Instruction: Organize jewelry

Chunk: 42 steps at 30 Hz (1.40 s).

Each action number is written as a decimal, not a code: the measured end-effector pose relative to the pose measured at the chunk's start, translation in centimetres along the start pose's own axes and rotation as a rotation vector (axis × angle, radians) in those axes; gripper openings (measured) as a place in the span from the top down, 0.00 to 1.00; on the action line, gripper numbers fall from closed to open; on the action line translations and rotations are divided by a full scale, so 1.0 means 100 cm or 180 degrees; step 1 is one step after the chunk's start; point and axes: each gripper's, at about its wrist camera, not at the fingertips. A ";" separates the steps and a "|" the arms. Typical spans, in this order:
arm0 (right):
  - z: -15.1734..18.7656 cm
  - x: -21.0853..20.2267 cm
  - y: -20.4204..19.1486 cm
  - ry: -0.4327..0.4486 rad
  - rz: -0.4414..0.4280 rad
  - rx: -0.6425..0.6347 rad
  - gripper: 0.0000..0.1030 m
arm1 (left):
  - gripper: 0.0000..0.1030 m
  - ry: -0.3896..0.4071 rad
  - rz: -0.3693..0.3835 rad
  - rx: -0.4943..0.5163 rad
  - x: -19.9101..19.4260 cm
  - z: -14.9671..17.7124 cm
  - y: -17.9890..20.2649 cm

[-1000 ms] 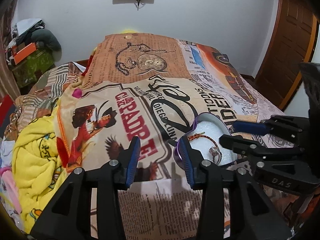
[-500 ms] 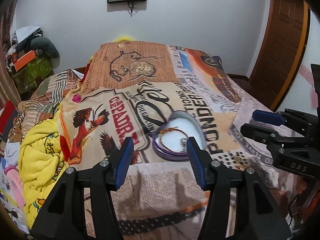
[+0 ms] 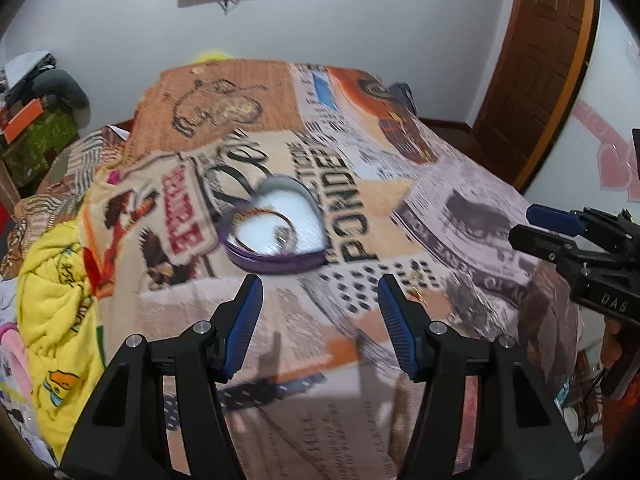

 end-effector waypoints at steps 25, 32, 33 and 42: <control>0.060 0.030 0.042 -0.0534 -0.0065 0.0359 0.56 | 0.87 -0.0741 0.0750 -0.0199 0.086 0.045 0.048; 0.065 0.038 0.033 -0.0599 -0.0205 0.0361 0.56 | 1.00 -0.0702 0.0687 -0.0109 0.085 0.045 0.057; 0.065 0.039 0.031 -0.0607 -0.0226 0.0340 0.56 | 1.00 -0.0680 0.0637 -0.0065 0.083 0.044 0.057; 0.070 0.060 0.008 -0.0685 -0.0450 0.0206 0.62 | 1.00 -0.0338 0.0455 -0.0010 0.046 0.035 0.043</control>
Point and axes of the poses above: each gripper's, at about its wrist camera, not at the fingertips, and x roughly the way its jaws point, y to its right, z to its underside, and after that the axes turned 3 degrees about y, right-handed
